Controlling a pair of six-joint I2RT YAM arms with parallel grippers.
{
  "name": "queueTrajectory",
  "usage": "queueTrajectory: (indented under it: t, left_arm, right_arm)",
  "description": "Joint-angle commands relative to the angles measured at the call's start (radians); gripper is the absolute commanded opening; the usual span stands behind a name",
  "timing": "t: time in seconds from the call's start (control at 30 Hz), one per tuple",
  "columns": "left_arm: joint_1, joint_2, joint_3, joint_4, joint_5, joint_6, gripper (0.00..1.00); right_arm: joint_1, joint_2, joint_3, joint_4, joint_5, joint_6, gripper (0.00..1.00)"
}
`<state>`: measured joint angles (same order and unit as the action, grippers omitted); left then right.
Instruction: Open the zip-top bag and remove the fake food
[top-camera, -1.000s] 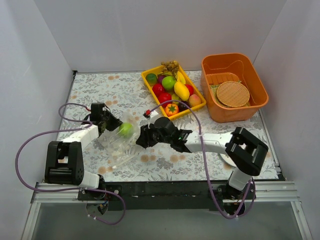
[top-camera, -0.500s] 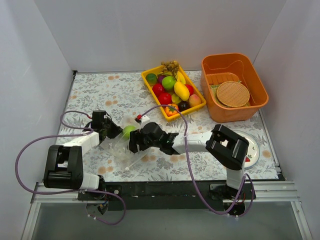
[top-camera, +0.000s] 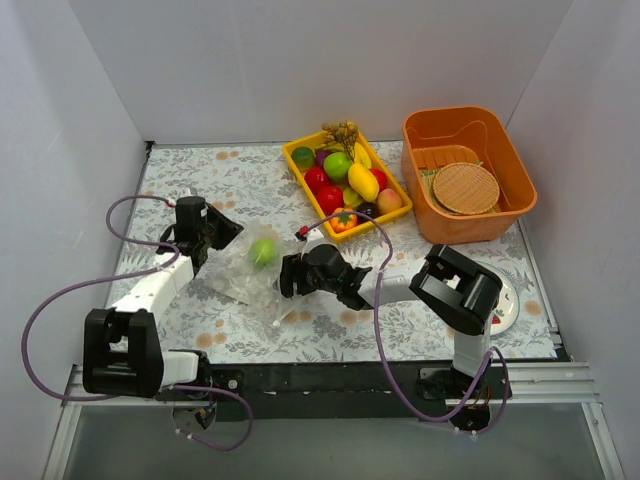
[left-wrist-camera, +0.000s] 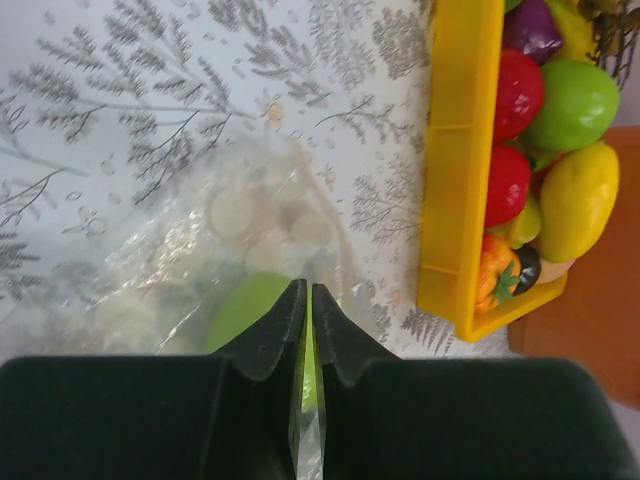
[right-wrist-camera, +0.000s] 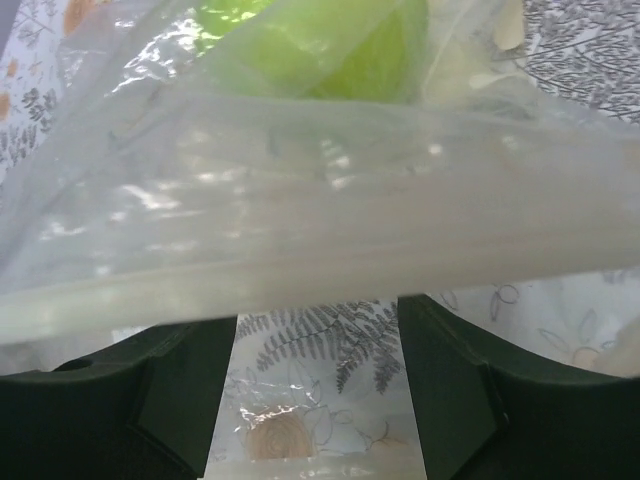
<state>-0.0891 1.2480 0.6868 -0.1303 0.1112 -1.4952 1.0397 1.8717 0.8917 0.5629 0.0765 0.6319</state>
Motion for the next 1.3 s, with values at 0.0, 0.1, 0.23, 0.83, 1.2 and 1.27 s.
queueTrajectory:
  t: [0.0,0.1,0.23,0.83,1.2,1.27]
  left_arm:
    - [-0.004,0.088,0.095,0.066,0.088,0.055,0.09]
    - [-0.014,0.191,0.137,0.118,0.151,0.062,0.11]
    - [-0.050,0.264,0.132,0.164,0.166,0.066,0.11]
    - [-0.120,0.251,-0.062,0.228,0.150,-0.031,0.06]
    - [-0.152,0.208,-0.165,0.221,0.056,-0.091,0.00]
    - [-0.152,0.212,-0.170,0.227,0.050,-0.091,0.00]
  right_arm:
    - [0.005,-0.031,0.000,0.155,-0.096,-0.012,0.71]
    - [0.002,-0.019,0.009,0.149,-0.116,-0.011,0.70]
    - [-0.006,-0.016,0.016,0.138,-0.116,-0.011,0.71]
    - [-0.029,0.029,0.139,-0.007,-0.049,-0.029,0.94]
    - [-0.004,0.031,0.142,-0.064,-0.069,-0.100,0.98]
    - [0.008,0.023,0.133,-0.067,-0.070,-0.123,0.98]
